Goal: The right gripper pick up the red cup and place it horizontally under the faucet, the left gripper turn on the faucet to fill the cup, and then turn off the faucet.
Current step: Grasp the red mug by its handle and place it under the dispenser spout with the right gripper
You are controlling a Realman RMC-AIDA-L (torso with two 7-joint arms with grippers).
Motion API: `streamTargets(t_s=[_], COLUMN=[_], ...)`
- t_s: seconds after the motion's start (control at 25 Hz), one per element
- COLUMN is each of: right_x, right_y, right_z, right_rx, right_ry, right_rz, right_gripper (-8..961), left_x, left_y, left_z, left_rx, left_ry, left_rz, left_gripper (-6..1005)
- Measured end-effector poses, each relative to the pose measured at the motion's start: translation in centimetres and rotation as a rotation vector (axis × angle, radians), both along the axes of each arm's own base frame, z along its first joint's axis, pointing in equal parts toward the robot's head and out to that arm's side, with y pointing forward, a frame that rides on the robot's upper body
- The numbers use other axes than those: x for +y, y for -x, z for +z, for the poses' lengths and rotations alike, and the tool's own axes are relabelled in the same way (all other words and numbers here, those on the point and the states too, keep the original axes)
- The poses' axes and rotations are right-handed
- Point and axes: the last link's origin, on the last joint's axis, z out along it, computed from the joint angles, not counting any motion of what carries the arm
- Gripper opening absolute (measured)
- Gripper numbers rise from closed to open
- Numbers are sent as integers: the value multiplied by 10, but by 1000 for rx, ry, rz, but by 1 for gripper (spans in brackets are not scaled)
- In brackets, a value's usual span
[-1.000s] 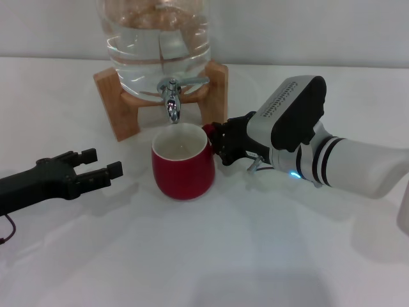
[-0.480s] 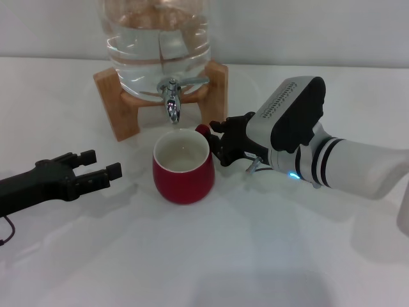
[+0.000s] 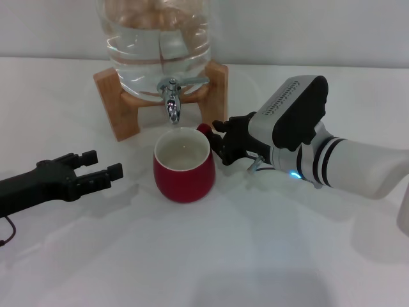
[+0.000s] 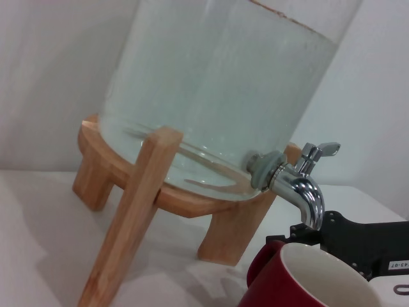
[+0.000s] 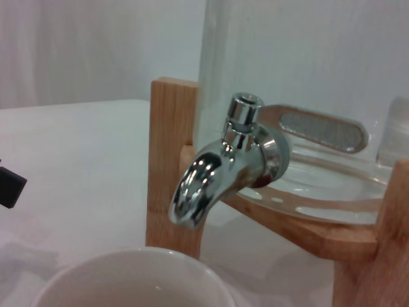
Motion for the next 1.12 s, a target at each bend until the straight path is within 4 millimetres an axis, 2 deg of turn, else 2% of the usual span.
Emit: streamTargets(t_s=[0.52,1.12], right_x=[4,9], right_y=[1,11], right_z=[1,2], right_rx=[21,17], right_ry=[-10,-14], right_rz=[-49,-25], right_gripper=[224,240], left_x=[1,-1], left_y=[-2,-1], left_z=[-1,-1], left_rx=[-3,-6], left_ry=[6,9], left_rz=[-5,-2], left_gripper=[887,887])
